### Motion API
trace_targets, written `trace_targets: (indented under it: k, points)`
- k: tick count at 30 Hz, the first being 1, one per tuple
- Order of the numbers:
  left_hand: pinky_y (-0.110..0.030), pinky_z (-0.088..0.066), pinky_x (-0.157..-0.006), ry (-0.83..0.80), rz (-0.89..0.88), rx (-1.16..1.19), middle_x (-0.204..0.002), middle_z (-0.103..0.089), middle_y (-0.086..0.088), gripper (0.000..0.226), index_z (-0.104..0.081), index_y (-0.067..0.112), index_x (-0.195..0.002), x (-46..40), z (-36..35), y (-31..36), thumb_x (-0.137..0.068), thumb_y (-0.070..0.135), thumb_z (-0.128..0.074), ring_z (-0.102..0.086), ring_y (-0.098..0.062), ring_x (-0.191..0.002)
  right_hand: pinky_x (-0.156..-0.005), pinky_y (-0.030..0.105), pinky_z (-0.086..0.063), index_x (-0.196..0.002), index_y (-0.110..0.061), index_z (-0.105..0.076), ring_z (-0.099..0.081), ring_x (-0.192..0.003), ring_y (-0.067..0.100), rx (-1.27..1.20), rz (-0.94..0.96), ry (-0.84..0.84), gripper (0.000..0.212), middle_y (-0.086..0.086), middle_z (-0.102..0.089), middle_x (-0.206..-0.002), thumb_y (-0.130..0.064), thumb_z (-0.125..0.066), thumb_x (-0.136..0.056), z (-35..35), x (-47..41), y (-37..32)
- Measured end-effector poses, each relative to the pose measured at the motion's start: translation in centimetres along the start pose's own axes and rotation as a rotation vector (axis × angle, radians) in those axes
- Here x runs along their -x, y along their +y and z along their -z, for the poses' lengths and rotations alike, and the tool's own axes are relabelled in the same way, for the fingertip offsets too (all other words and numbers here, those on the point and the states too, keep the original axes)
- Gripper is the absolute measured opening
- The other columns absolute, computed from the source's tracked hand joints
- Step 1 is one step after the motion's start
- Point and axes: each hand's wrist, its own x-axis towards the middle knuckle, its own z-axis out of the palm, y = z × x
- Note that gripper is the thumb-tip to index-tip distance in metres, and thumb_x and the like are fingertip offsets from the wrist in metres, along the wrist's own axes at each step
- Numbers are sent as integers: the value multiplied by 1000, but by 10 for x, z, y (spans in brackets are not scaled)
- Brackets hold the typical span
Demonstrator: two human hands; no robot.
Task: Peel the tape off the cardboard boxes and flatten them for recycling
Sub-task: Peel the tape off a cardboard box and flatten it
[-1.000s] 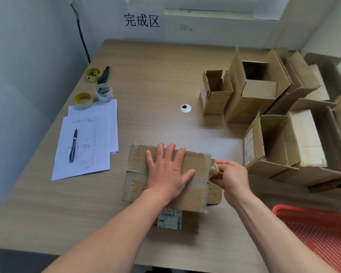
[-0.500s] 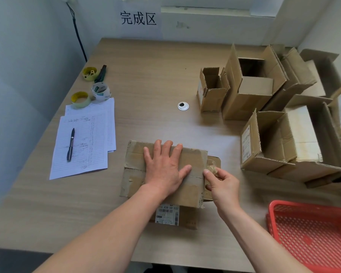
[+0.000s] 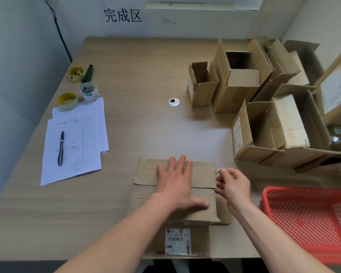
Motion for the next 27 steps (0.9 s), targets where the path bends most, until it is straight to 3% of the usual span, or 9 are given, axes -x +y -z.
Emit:
trace_targets:
  k: [4,7,10,12,15,17,20,25,27]
  points:
    - [-69,1,-115,19,8,-14,-165,18,-6,136,12,16,-157,0,-17,9,-63,99,-38,13,-39,-151,-51,28,-57,-99,-5,-58,-67,-66,23,-89,-83,-21,15,16,-66,-81,-19,-59,-100,12,9,9]
    - [-71,0,-114,14,-16,-25,-165,19,-4,133,12,15,-158,-2,-17,12,-65,98,-35,14,-38,-151,-51,29,-56,-105,-7,-55,-69,-68,21,-100,-87,-44,13,15,-70,-84,-7,-64,-95,14,13,10]
    - [-72,0,-114,-5,-13,-30,-165,20,-3,130,14,16,-157,0,-18,18,-67,98,-33,15,-38,-151,-52,31,-55,-101,-10,-56,-67,-69,23,-76,-76,34,17,15,-69,-84,-1,-67,-91,15,9,12]
    - [-72,0,-114,-8,-8,-27,-165,20,-3,128,13,16,-157,2,-18,26,-69,97,-32,15,-39,-150,-62,39,-58,-103,-6,-59,-68,-74,27,-51,-66,90,19,16,-70,-86,0,-69,-89,17,4,14]
    - [-72,-1,-113,-1,16,-25,-165,19,-2,127,12,16,-158,4,-19,39,-70,96,-31,14,-39,-150,-75,45,-57,-98,-7,-63,-66,-72,25,-24,-37,122,16,11,-69,-78,0,-71,-86,25,-4,16]
    - [-72,-2,-113,0,27,-28,-165,20,-1,126,13,17,-157,5,-21,48,-70,96,-30,14,-39,-151,-75,43,-57,-95,-12,-62,-63,-66,21,-7,-8,144,16,9,-67,-71,-2,-70,-87,33,-7,15]
    - [-72,1,-113,-8,40,-33,-164,23,-1,123,15,19,-157,8,-26,62,-71,96,-29,19,-38,-150,-70,42,-56,-108,-9,-61,-60,-59,17,-12,69,167,20,5,-64,-65,-3,-66,-90,52,-13,17]
    - [-71,4,-115,-10,69,-32,-162,29,-1,120,19,22,-156,12,-29,71,-72,94,-28,26,-35,-148,-79,33,-51,-100,-22,-65,-63,-81,13,342,364,222,10,-5,-67,-87,-20,-69,-91,95,-12,8]
    - [-70,4,-115,-3,77,-26,-161,30,-1,117,20,24,-155,15,-32,72,-73,94,-25,27,-34,-147,-84,32,-46,-96,-29,-63,-60,-87,14,471,380,284,9,-5,-65,-95,-26,-69,-90,115,-16,7]
